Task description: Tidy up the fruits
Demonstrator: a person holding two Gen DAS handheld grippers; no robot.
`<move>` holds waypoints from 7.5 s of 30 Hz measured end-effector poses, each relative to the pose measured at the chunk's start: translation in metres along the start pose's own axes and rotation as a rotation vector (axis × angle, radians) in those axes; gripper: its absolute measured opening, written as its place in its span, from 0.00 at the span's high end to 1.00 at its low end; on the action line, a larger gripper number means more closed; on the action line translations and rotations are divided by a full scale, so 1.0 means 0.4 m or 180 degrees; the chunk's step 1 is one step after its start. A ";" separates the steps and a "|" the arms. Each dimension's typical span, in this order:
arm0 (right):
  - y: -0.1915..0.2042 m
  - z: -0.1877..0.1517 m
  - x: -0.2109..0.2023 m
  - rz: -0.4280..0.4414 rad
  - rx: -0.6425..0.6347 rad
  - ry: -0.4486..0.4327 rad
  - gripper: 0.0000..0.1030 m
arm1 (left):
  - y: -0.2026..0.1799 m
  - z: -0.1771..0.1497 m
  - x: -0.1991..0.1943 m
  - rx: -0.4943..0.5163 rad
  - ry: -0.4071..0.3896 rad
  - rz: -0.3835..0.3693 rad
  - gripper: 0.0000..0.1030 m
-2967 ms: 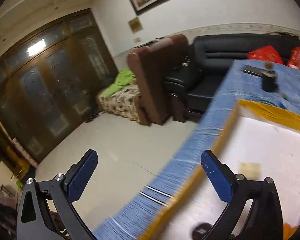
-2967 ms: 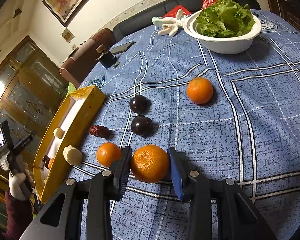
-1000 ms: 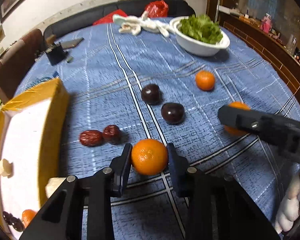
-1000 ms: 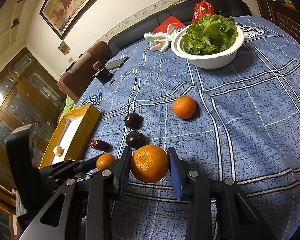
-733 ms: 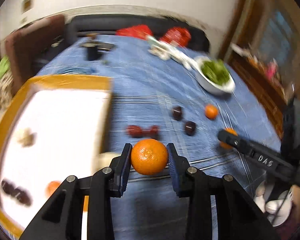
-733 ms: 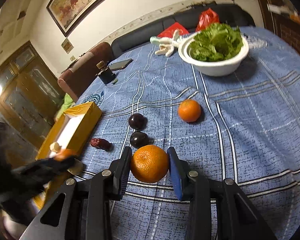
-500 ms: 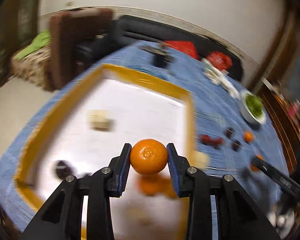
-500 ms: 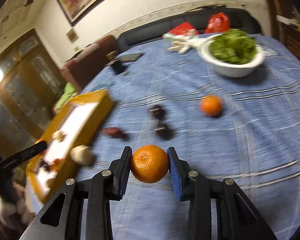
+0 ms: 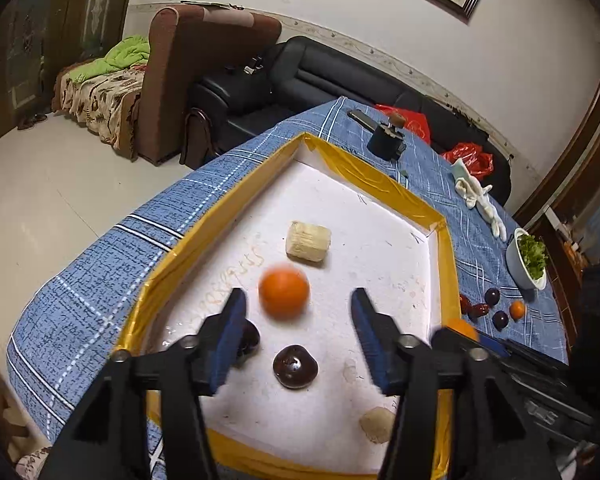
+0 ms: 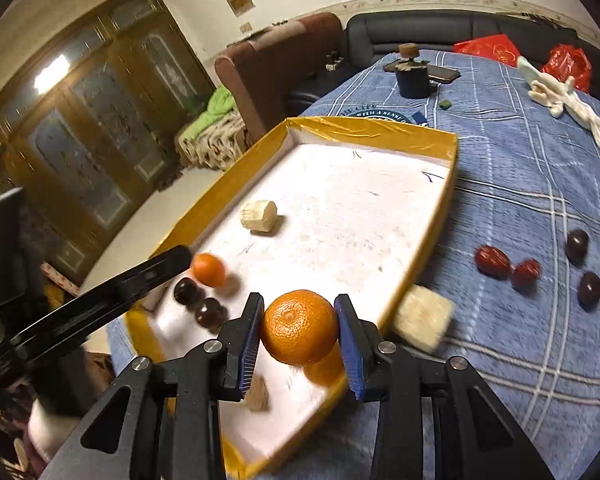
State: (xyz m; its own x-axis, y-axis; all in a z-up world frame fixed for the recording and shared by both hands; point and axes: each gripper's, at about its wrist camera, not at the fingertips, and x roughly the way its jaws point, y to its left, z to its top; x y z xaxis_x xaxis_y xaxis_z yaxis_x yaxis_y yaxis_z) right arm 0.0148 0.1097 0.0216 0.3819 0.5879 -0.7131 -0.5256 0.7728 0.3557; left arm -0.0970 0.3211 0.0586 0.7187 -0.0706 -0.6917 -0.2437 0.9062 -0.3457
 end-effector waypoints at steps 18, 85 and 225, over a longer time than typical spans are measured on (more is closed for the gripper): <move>-0.143 0.012 -0.092 -0.0429 0.0123 -0.0163 0.34 | -0.064 -0.002 -0.040 0.0097 0.0002 -0.0326 0.23; -0.466 -0.165 -0.274 -0.0655 0.0442 -0.0396 0.59 | -0.656 -0.126 0.314 0.2143 0.0570 -0.0207 0.57; -0.551 -0.024 -0.184 -0.0534 0.0783 -0.0282 0.69 | -0.616 -0.097 0.371 0.1880 0.1058 -0.0033 0.57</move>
State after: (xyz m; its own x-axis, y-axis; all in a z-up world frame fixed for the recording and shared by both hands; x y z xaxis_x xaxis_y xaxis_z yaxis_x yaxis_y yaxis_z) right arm 0.0952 -0.1061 -0.0102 0.5183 0.4574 -0.7226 -0.2540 0.8891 0.3806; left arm 0.0445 0.0712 0.0166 0.4575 -0.1193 -0.8812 0.2268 0.9738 -0.0141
